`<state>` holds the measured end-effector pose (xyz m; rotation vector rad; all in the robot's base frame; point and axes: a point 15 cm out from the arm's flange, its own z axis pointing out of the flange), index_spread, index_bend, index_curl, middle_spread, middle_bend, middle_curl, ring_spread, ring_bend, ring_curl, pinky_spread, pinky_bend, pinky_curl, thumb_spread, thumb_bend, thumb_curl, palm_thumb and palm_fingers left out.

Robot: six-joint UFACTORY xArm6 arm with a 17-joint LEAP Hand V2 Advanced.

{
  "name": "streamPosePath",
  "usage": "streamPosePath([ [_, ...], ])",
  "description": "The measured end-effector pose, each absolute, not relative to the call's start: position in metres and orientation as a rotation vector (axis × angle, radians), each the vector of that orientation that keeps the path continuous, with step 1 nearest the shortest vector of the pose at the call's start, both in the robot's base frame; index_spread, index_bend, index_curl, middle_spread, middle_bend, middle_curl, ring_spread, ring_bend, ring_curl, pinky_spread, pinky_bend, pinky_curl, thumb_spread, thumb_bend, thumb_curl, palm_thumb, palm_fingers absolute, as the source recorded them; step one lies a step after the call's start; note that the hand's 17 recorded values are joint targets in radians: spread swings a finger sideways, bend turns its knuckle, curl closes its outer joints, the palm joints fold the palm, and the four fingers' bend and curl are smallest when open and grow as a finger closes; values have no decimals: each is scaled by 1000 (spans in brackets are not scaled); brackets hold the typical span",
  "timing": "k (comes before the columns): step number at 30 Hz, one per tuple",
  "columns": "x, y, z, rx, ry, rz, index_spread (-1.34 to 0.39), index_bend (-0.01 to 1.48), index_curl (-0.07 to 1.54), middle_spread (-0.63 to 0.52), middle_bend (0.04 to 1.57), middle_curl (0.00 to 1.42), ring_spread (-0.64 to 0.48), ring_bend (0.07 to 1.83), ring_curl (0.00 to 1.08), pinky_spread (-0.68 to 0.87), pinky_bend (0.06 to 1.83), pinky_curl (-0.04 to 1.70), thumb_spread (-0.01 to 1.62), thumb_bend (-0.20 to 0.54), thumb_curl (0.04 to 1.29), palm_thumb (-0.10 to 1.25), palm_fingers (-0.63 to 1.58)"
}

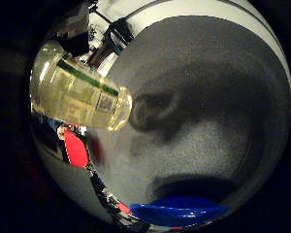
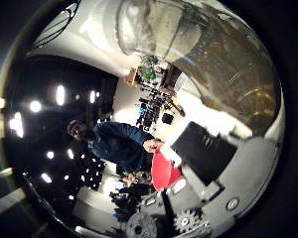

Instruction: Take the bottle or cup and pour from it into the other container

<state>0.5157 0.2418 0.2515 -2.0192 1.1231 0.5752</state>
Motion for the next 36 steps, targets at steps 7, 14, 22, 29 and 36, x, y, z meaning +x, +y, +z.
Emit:
streamPosePath([
  [7,509,236,248,-2089,1105,569,-531,315,564,-138,414,483,-77,658,449,171,770,687,902,-38,510,778,67],
  [14,505,236,282,-2094,1038,620,-511,164,398,-21,234,370,126,422,313,453,637,530,908,-39,391,667,-31],
  [22,504,187,349,-2128,1024,559,-471,158,304,29,190,332,153,350,275,488,598,420,902,-32,337,619,-18],
  [29,485,105,375,-2163,1115,497,-400,163,284,47,194,321,171,326,265,477,600,351,912,-32,321,601,-3],
  [36,455,-10,386,-2129,1264,461,-372,169,288,60,195,320,173,316,263,481,609,296,911,-30,319,607,21],
])
